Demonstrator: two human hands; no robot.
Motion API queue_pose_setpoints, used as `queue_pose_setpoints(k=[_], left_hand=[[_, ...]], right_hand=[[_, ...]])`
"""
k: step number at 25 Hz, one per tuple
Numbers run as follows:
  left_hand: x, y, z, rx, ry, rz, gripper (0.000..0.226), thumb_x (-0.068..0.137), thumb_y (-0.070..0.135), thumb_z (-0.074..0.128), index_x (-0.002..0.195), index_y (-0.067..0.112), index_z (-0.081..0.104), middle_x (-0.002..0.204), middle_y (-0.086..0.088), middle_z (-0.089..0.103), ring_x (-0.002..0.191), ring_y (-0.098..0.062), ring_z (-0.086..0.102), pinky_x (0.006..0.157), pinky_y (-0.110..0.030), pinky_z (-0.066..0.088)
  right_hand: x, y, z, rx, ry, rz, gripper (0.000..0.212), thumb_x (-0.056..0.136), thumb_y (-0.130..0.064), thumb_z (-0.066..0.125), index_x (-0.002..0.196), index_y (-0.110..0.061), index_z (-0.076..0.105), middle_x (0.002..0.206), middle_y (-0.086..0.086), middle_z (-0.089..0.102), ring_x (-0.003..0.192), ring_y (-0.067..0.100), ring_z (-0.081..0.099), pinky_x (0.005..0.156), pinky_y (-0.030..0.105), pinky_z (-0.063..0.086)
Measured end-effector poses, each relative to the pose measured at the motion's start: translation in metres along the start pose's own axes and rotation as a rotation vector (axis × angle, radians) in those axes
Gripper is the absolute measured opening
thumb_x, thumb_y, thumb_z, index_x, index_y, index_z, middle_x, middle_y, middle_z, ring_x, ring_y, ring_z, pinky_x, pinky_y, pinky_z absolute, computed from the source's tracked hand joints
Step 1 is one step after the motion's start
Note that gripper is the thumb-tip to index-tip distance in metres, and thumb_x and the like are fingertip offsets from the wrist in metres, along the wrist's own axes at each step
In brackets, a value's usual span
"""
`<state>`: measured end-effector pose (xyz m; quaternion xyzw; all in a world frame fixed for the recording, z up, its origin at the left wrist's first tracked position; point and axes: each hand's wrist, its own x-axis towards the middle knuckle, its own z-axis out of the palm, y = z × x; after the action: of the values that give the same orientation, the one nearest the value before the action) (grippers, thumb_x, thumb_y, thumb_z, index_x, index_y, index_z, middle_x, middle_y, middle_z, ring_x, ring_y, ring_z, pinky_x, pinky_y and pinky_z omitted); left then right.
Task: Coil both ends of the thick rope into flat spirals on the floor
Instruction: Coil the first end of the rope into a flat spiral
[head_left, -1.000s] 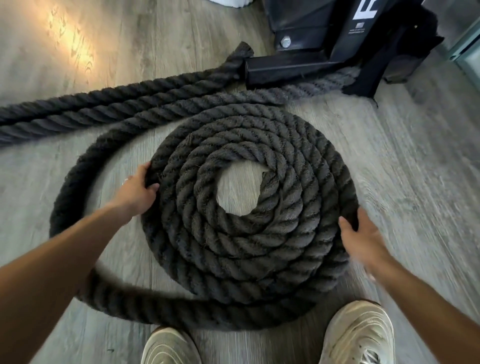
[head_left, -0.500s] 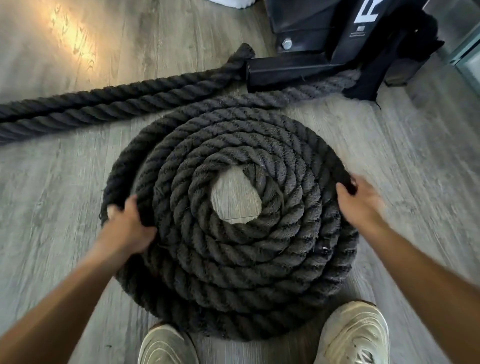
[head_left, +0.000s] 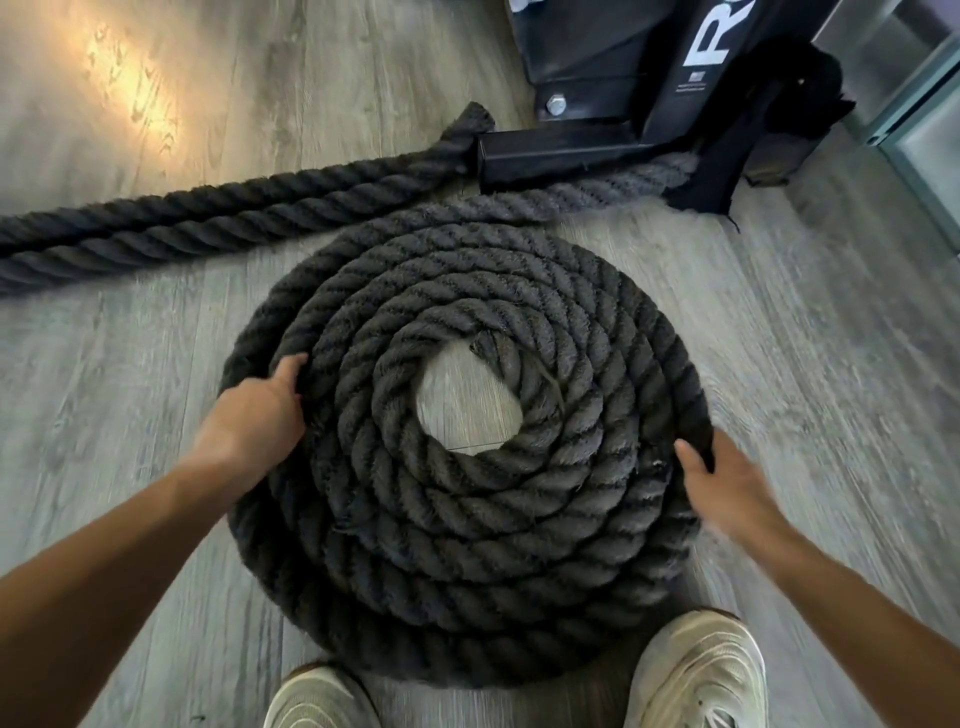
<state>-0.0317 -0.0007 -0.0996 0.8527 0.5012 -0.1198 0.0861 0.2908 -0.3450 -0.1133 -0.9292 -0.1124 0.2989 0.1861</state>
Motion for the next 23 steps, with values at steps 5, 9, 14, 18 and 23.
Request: queue_pose_setpoints(k=[5,9,14,18,23], left_hand=[[-0.047,0.061,0.006,0.062,-0.047,0.007,0.058,0.101,0.026,0.042,0.158,0.025,0.031,0.105,-0.018,0.07,0.095,-0.038,0.068,0.072,-0.042,0.052],[-0.041,0.06,-0.008,0.169,0.033,-0.001,0.048,0.092,0.044,0.058,0.138,0.03,0.056,0.118,-0.017,0.045,0.105,-0.037,0.054,0.074,-0.046,0.051],[0.013,0.026,0.0,-0.186,-0.046,-0.055,0.067,0.087,0.052,0.062,0.148,0.04,0.038,0.147,-0.024,0.033,0.133,-0.049,0.031,0.109,-0.057,0.035],[0.045,0.01,0.006,-0.198,-0.052,-0.086,0.065,0.096,0.054,0.052,0.156,0.035,0.036,0.136,-0.03,0.053,0.122,-0.048,0.054,0.1,-0.053,0.046],[0.028,0.034,0.007,-0.266,0.0,-0.045,0.067,0.09,0.06,0.06,0.15,0.033,0.047,0.122,-0.021,0.07,0.103,-0.039,0.068,0.072,-0.038,0.05]], right_hand=[[0.077,-0.017,-0.056,0.015,0.129,-0.021,0.051,0.097,-0.047,0.059,0.141,-0.021,0.053,0.13,0.018,0.065,0.112,0.041,0.063,0.096,0.049,0.051],[0.048,-0.023,-0.041,-0.133,0.279,0.009,0.071,0.095,-0.057,0.053,0.154,-0.028,0.028,0.154,0.022,0.036,0.135,0.047,0.039,0.105,0.058,0.042],[-0.088,-0.015,0.077,-0.296,-0.017,-0.088,0.1,0.072,-0.094,0.014,0.149,-0.047,-0.029,0.164,0.01,-0.029,0.147,0.049,-0.021,0.114,0.067,-0.008],[-0.094,-0.007,0.099,-0.45,0.11,-0.098,0.1,0.074,-0.092,0.0,0.149,-0.037,-0.036,0.163,0.019,-0.028,0.144,0.056,-0.024,0.115,0.068,-0.008],[-0.043,0.011,0.06,-0.479,0.209,-0.192,0.101,0.075,-0.096,0.007,0.157,-0.041,-0.015,0.167,0.017,-0.005,0.149,0.054,-0.007,0.117,0.065,-0.003]])
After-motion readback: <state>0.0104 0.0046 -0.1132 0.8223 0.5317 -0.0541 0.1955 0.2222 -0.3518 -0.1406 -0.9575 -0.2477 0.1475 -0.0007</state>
